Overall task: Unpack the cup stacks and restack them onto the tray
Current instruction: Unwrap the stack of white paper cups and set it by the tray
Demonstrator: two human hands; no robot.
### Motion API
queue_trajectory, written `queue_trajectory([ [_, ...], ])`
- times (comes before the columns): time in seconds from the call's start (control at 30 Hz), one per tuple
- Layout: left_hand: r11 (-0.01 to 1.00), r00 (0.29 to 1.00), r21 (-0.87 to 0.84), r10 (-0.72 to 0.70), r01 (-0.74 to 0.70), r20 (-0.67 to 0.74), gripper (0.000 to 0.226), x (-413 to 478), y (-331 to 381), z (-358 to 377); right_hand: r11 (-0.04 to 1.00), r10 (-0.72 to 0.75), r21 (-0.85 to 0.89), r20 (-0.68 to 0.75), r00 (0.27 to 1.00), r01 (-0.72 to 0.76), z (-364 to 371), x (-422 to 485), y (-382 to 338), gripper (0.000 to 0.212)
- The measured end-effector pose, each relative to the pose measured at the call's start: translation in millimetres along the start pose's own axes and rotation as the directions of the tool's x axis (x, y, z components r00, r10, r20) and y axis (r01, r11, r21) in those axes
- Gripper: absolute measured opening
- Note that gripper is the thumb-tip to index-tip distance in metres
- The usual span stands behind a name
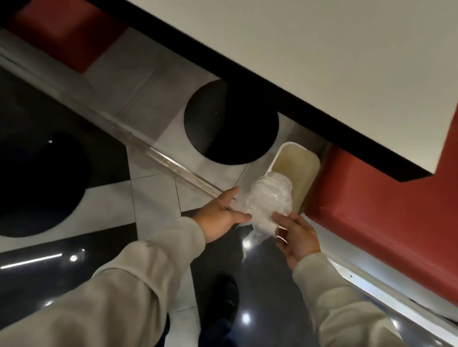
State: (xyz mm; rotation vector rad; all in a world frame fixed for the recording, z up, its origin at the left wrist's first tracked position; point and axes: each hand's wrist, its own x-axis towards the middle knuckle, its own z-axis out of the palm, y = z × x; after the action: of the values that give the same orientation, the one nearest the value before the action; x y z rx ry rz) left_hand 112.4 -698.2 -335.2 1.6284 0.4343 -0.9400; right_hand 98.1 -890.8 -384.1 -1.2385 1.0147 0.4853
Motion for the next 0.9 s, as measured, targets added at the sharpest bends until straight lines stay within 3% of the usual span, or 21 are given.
queue_trajectory([
  [0.27,0.993,0.989,-0.111,-0.049,0.034,-0.137,0.062,18,-33,-9,0.999,-0.037,0.002,-0.164,0.986,0.038,-5,69,-8,0.023],
  [0.4,0.992,0.982,-0.126,-0.044,0.021,-0.182,0.056,23,-33,-12,1.000,-0.030,-0.008,-0.195,0.980,0.029,-1,86,-15,0.006],
  [0.57,0.992,0.982,-0.129,-0.028,0.004,-0.186,0.054,23,-28,-13,0.992,-0.012,0.121,-0.188,0.982,0.035,8,89,-8,0.037],
  [0.67,0.990,0.984,-0.139,-0.026,0.001,-0.178,0.051,23,-25,-14,0.993,-0.029,0.110,-0.141,0.990,0.045,10,78,-7,0.041],
  [0.77,0.993,0.983,-0.118,-0.015,-0.007,-0.184,0.042,19,-20,-15,0.992,-0.105,-0.084,-0.115,0.988,0.096,14,55,-10,0.028],
  [0.9,0.996,0.977,-0.078,0.018,-0.036,-0.214,0.037,4,-6,-20,0.918,-0.172,-0.349,0.082,0.982,0.190,26,22,-19,0.020],
])
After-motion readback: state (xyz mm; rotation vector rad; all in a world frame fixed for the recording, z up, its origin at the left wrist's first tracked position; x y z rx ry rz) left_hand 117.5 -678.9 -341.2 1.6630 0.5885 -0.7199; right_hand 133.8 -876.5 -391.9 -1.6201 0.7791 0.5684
